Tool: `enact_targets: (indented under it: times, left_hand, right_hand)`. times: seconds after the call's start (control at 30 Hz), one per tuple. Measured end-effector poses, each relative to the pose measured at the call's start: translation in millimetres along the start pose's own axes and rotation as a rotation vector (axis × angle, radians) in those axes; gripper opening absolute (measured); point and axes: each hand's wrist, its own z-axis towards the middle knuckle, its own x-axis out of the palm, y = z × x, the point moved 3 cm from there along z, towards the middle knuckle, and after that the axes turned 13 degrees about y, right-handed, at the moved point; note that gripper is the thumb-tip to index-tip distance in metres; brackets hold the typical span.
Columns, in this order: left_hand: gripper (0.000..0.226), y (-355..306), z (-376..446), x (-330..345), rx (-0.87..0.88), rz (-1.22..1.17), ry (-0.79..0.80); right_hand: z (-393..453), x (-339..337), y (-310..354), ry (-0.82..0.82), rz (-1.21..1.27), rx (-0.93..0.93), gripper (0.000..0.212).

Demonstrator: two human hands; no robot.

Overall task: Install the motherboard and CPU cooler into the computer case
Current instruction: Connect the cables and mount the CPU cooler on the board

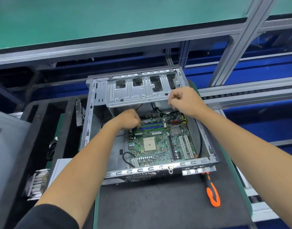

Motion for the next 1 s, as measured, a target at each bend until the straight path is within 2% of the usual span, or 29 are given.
enact_targets:
  times: [0.1, 0.17, 0.23, 0.3, 0.37, 0.5, 0.6, 0.7, 0.73, 0.83, 0.9, 0.97, 1.0]
  left_hand:
    - [0.02, 12.5, 5.1, -3.7, -0.122, 0.064, -0.167]
    - [0.013, 11.7, 6.0, -3.0, -0.094, -0.02, -0.208]
    - [0.007, 0.5, 9.6, 4.3, 0.073, -0.051, -0.144]
    - [0.022, -13.3, 12.5, 16.6, 0.181, 0.025, -0.02]
    - [0.036, -21.4, 18.0, 27.4, 0.217, 0.16, 0.067]
    - [0.047, -30.0, 27.1, 38.7, 0.239, 0.333, 0.049]
    - [0.046, -40.8, 30.1, 54.1, 0.277, 0.499, 0.031]
    - [0.034, -52.3, 28.3, 57.1, 0.346, 0.497, 0.04]
    - [0.031, -53.2, 25.9, 54.8, 0.357, 0.436, 0.096]
    - [0.032, -42.9, 15.4, 47.5, 0.237, 0.274, 0.459]
    - [0.017, -30.0, 9.7, 44.5, 0.025, 0.445, 0.655]
    - [0.031, -22.5, 3.8, 41.2, -0.185, 0.711, 0.731]
    - [0.038, -20.7, 2.1, 40.0, -0.243, 0.745, 0.735]
  right_hand:
    - [-0.1, -0.2, 0.1, -0.005, -0.008, -0.002, 0.016]
    - [0.7, -0.1, -0.3, -0.005, -0.008, 0.0, 0.016]
    - [1.8, -0.4, -1.9, -0.008, -0.01, 0.005, 0.015]
    - [2.6, -0.7, -3.1, -0.011, -0.013, 0.003, 0.015]
    - [3.5, -0.3, -3.2, -0.01, -0.016, -0.004, 0.016]
    - [4.6, 0.0, -3.2, -0.015, -0.021, -0.012, 0.015]
    - [4.1, 0.1, -2.0, -0.017, -0.023, -0.015, 0.015]
    - [3.3, -1.0, -1.0, -0.011, -0.014, -0.011, 0.015]
    - [3.0, -1.5, -0.7, -0.011, -0.01, -0.011, 0.015]
    - [2.3, -2.6, 0.1, -0.016, 0.006, -0.011, 0.015]
    - [2.5, -2.4, 0.2, -0.015, 0.011, -0.014, 0.016]
    - [3.9, -1.9, -0.8, -0.003, 0.037, -0.004, 0.017]
    - [4.3, -2.1, -1.6, 0.003, 0.069, 0.004, 0.018]
